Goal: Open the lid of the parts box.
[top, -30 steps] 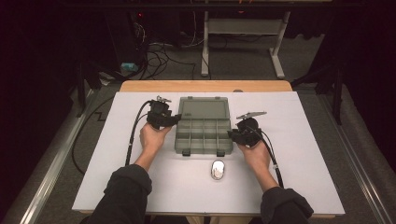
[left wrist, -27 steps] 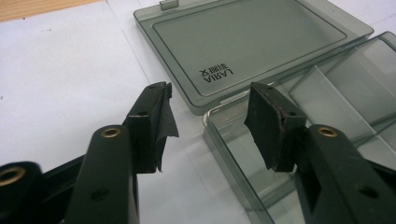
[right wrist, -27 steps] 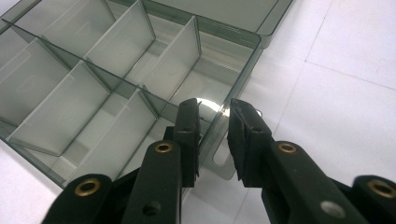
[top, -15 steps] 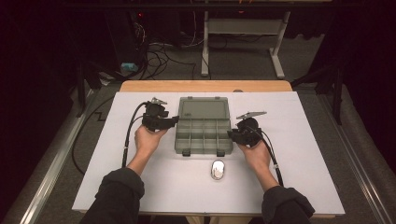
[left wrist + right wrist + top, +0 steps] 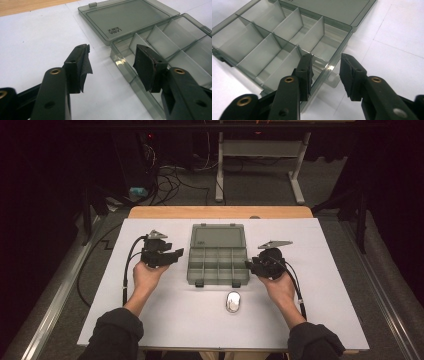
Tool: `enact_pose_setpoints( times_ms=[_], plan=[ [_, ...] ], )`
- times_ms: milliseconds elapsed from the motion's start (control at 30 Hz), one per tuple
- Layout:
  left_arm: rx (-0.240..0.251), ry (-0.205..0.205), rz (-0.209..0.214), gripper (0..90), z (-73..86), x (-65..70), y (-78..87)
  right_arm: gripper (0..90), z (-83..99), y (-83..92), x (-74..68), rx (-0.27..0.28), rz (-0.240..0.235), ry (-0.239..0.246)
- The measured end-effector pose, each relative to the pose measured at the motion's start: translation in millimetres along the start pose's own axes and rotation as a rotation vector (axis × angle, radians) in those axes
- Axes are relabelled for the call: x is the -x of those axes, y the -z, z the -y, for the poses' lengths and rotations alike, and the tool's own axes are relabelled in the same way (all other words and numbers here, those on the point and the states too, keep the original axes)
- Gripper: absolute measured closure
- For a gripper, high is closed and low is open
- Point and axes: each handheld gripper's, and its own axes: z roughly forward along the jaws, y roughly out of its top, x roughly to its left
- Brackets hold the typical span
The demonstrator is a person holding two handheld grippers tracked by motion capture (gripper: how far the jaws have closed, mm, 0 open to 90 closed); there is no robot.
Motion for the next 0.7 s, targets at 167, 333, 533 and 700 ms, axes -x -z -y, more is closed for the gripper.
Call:
enact_pose_setpoints(
  times_ms=[167, 333, 533, 700],
  plan=[
    [0.011, 0.009, -0.011, 44.6, 10.3, -2.3, 9.2, 58.1, 5.0, 7.8, -2.0, 0.021, -0.003, 0.024],
    [0.018, 0.005, -0.009, 44.0, 23.0, -4.3, 18.0, 55.5, 12.8, 15.6, -2.4, 0.03, -0.008, 0.041],
    [0.021, 0.014, -0.007, 43.2, 36.4, -6.2, 26.5, 53.5, 25.5, 24.4, 1.2, 0.045, -0.01, 0.041],
    [0.036, 0.007, -0.005, 42.4, 44.8, -5.3, 34.5, 50.6, 33.5, 30.4, 4.1, 0.057, -0.017, 0.037]
  ],
)
